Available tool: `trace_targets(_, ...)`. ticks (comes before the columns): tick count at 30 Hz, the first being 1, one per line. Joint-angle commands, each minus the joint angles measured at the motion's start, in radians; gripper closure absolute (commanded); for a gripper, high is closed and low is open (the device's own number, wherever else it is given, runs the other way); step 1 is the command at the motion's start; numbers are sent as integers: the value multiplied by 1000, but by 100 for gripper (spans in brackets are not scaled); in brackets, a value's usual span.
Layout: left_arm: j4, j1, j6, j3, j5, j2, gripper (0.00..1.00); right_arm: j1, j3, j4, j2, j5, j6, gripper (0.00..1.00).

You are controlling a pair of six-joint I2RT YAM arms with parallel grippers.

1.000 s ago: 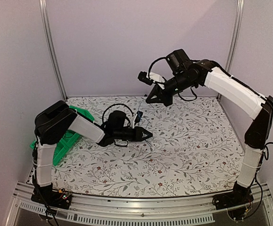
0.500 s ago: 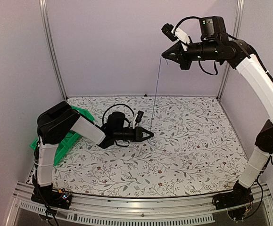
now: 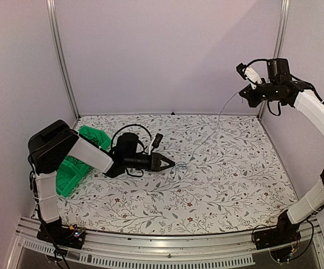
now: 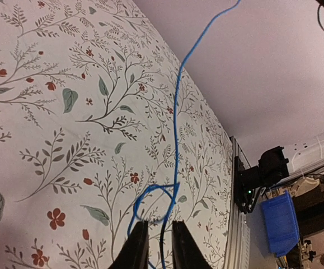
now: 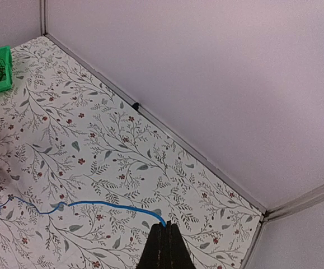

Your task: Untangle the cables

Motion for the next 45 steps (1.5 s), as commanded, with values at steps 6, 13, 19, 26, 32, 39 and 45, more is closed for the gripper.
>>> trace_targets(6, -52, 20, 23, -49, 49, -37, 100, -112, -391, 140, -130, 67, 30, 100)
trace_targets(13, -198, 10, 53, 65, 1, 6, 82, -112, -446, 124, -154, 33, 32, 100)
trace_targets(19, -271, -10, 91, 147, -32, 11, 71, -88, -295, -21, -182, -182, 7, 100)
trace_targets(26, -345, -27, 111, 261, -70, 28, 62, 31, -81, -118, -155, -243, 11, 100)
trace_targets(32, -505, -35, 102, 401, -111, 92, 61, 149, -61, -144, -133, -259, -39, 100)
trace_targets(39, -570, -42, 80, 357, -134, 86, 60, 165, -129, -98, -91, -206, 2, 100)
trace_targets(45, -619, -55, 133, 249, -193, -5, 60, 164, -301, -68, -86, -191, 5, 100)
